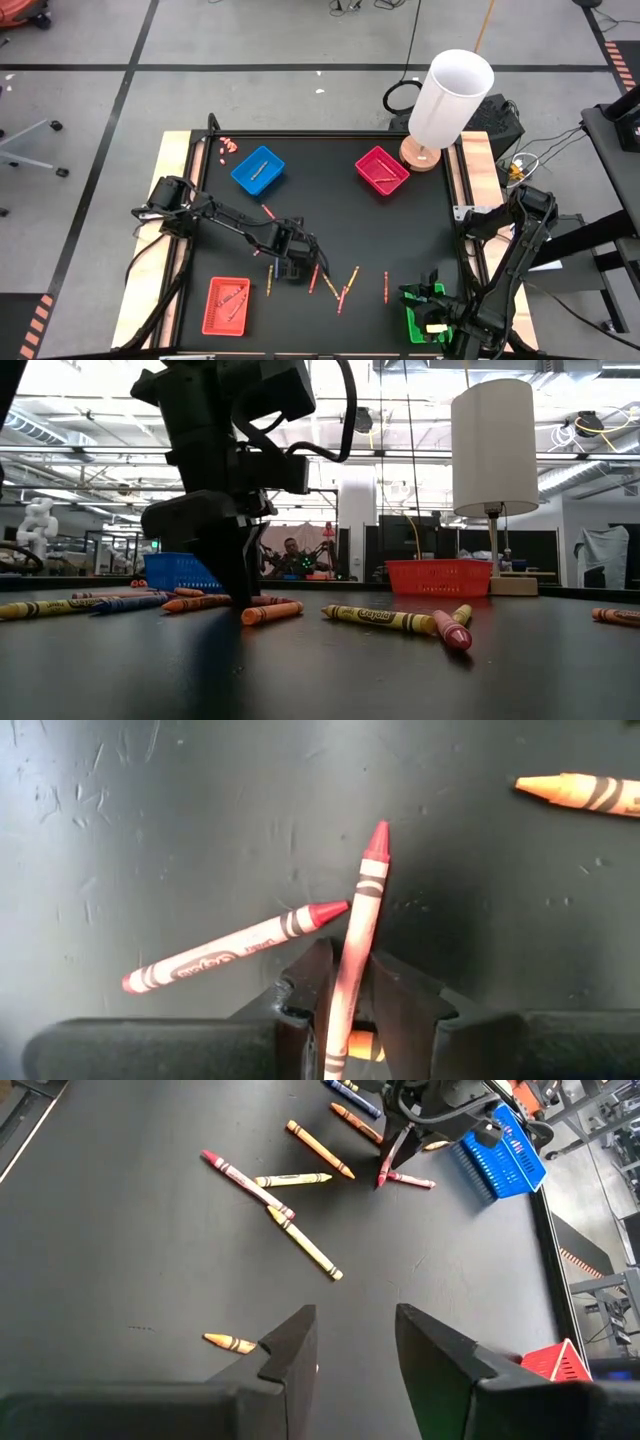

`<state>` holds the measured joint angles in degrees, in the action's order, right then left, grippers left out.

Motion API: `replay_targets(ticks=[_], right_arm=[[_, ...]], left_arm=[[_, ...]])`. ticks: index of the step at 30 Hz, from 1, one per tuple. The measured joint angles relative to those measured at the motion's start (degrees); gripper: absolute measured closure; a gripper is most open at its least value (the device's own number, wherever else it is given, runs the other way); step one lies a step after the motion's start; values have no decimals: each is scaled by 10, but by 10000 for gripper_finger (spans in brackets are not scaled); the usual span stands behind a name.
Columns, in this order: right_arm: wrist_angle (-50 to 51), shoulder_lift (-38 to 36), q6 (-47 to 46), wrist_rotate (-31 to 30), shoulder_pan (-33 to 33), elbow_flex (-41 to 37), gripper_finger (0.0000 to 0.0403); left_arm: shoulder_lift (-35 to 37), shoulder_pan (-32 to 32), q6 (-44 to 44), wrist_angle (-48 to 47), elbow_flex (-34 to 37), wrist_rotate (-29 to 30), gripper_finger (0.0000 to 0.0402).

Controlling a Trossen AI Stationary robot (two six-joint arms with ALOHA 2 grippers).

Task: Sort crayons
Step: Put the red crayon into the orange bin

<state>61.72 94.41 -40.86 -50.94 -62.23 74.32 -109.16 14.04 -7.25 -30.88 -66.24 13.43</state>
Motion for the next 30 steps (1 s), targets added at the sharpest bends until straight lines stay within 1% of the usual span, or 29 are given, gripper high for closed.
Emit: replay_targets(ticks=[17, 19, 25, 27, 30], right_arm=[[0, 0, 0, 0, 0, 0, 282], [0, 0, 0, 0, 0, 0, 282], [0, 0, 0, 0, 0, 0, 282], [0, 0, 0, 0, 0, 0, 282], [0, 0, 0, 0, 0, 0, 282]], left_arm=[[-1, 0, 2, 4, 0, 1, 320], [-1, 0, 2, 4, 0, -3, 331], [-1, 0, -10, 1, 0, -7, 389], [-1, -1, -13, 3, 0, -7, 395], [-1, -1, -13, 5, 0, -7, 393]])
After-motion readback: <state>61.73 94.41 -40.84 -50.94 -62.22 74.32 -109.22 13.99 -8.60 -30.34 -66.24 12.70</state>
